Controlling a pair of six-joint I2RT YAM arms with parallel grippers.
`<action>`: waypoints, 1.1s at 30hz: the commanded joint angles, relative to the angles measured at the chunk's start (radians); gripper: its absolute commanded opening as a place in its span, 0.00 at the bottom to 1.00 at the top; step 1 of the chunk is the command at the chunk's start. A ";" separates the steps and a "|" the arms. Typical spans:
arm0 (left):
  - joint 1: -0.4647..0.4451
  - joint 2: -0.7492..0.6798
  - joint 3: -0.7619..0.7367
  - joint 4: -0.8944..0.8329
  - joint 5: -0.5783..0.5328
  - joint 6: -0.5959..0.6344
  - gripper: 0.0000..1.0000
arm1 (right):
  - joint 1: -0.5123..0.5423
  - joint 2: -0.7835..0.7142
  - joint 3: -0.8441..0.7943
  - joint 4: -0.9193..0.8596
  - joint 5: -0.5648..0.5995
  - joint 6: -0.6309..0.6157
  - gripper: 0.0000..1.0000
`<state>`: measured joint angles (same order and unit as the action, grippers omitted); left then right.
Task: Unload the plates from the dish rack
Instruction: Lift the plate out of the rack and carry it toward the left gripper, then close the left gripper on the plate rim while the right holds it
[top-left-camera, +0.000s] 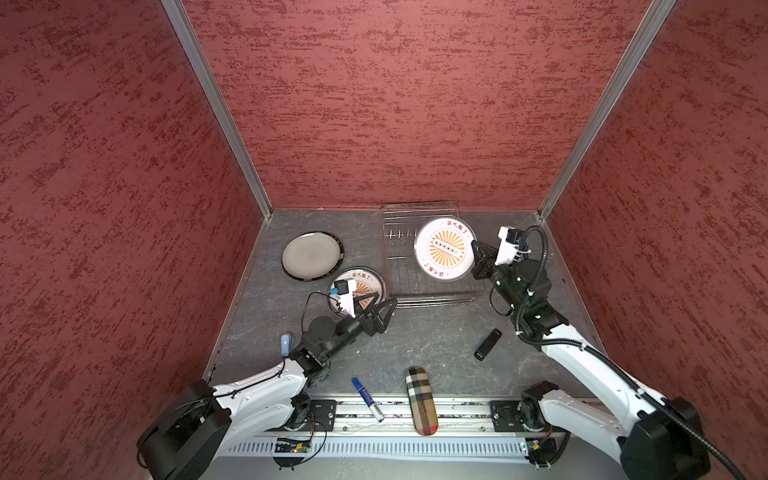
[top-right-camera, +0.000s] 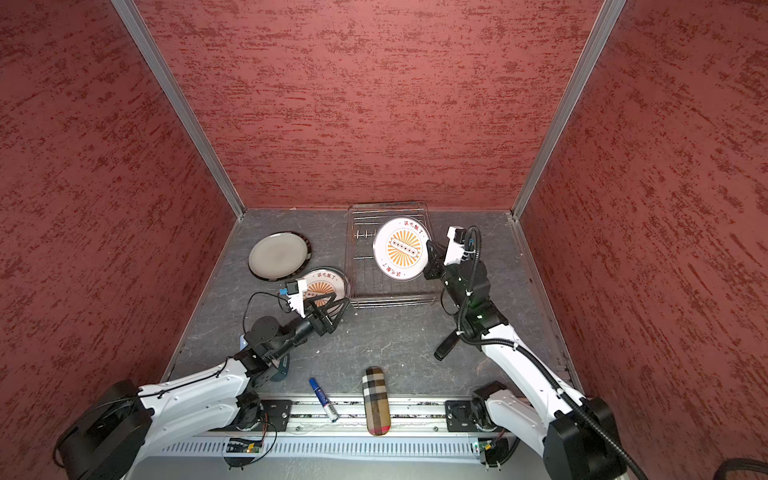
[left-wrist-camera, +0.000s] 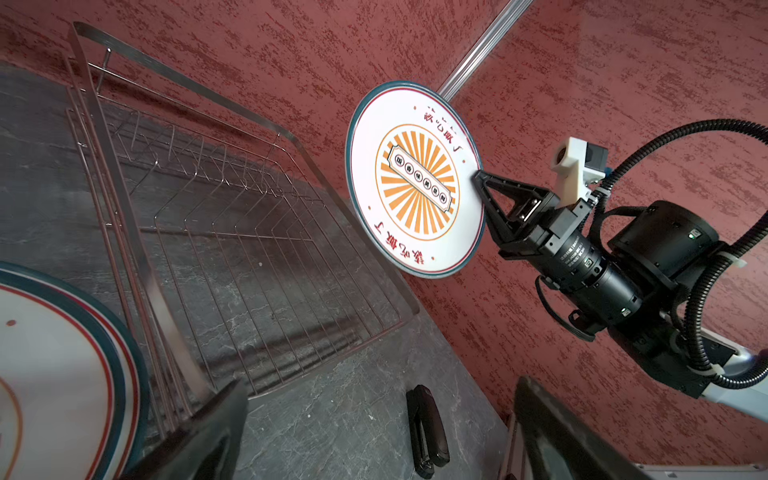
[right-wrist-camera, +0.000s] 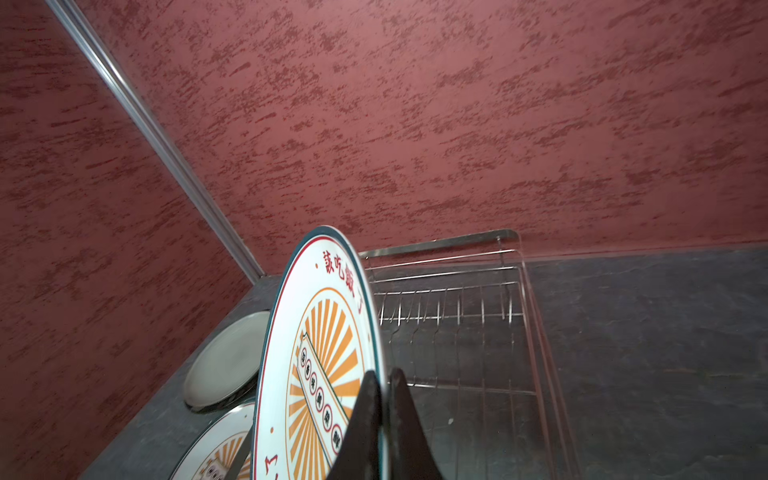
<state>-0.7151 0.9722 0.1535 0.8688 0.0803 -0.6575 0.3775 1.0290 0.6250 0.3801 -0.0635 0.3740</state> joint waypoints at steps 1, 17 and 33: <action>-0.008 -0.002 0.029 -0.017 -0.057 -0.001 1.00 | -0.002 0.034 -0.014 0.157 -0.161 0.115 0.00; -0.018 0.148 0.101 -0.043 -0.169 -0.092 0.85 | 0.127 0.304 -0.083 0.532 -0.206 0.275 0.00; -0.021 0.167 0.061 0.045 -0.188 -0.169 0.34 | 0.192 0.357 -0.064 0.533 -0.176 0.253 0.00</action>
<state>-0.7315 1.1465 0.2150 0.8906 -0.1139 -0.8177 0.5594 1.3876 0.5400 0.8394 -0.2649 0.6212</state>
